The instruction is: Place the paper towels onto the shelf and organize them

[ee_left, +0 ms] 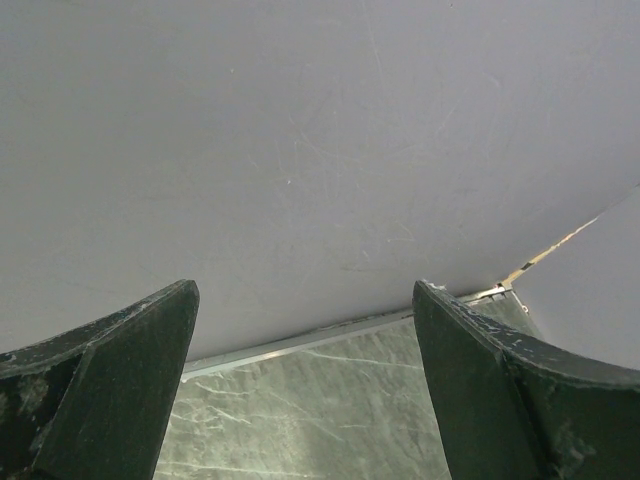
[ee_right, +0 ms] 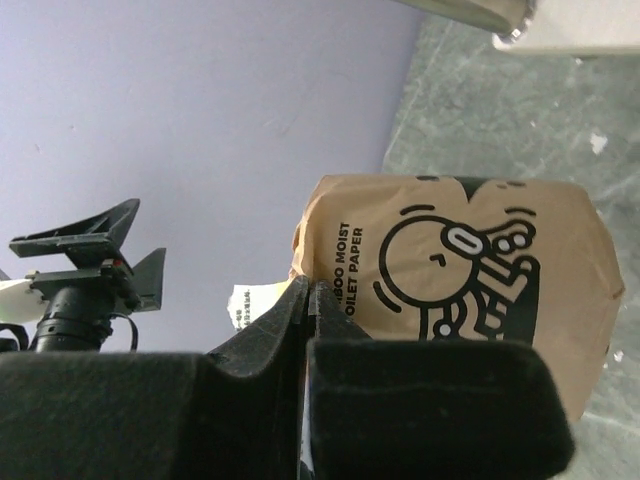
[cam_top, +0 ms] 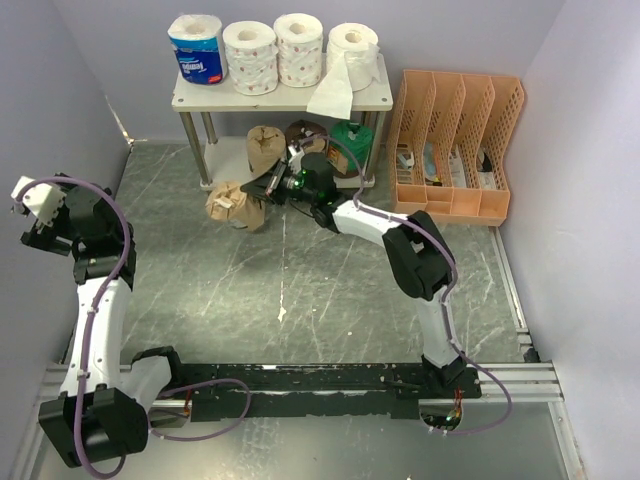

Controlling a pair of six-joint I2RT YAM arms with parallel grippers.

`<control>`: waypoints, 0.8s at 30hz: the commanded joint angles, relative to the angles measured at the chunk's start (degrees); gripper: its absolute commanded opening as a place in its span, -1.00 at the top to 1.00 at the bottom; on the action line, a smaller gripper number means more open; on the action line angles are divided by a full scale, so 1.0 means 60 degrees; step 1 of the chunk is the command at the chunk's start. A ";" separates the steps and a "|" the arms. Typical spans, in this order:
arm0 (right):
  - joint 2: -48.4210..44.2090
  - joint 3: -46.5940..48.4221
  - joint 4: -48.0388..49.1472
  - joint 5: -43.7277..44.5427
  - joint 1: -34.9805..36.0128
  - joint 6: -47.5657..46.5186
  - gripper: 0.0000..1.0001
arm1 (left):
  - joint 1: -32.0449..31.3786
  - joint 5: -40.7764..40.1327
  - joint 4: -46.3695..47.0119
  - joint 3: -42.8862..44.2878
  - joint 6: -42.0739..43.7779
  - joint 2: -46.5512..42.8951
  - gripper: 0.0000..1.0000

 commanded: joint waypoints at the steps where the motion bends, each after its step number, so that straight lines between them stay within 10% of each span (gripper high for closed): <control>1: 0.0318 -0.0371 0.1254 0.0032 -0.0053 0.0656 1.00 | 0.0260 0.0154 -0.0045 0.0425 -0.0079 -0.0068 -0.98; 13: 0.0536 -0.0738 0.1801 -0.0623 0.0050 0.0479 1.00 | 0.0656 0.0872 -0.0390 0.0555 -0.0565 0.0154 -0.96; 24: -0.0363 -0.0817 -0.0441 -0.0904 -0.0455 -0.3210 0.27 | 0.0671 0.0942 -0.0449 0.0544 -0.0656 0.0156 -0.95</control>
